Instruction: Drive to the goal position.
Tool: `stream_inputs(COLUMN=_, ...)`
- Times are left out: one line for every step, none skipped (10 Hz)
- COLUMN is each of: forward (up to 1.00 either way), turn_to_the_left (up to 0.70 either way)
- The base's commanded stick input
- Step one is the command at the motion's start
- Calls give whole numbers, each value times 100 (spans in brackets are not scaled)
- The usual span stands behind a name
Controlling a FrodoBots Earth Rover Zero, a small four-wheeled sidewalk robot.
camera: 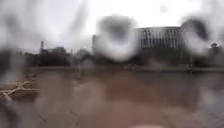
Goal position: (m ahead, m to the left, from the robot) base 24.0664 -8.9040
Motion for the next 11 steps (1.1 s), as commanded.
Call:
stream_inputs(forward=100, turn_to_the_left=3)
stream_inputs(forward=100, turn_to_the_left=3)
stream_inputs(forward=100, turn_to_the_left=3)
stream_inputs(forward=100, turn_to_the_left=3)
stream_inputs(forward=100, turn_to_the_left=3)
stream_inputs(forward=100, turn_to_the_left=3)
stream_inputs(forward=100, turn_to_the_left=3)
stream_inputs(forward=100, turn_to_the_left=3)
stream_inputs(forward=100, turn_to_the_left=2)
stream_inputs(forward=100, turn_to_the_left=2)
stream_inputs(forward=100, turn_to_the_left=2)
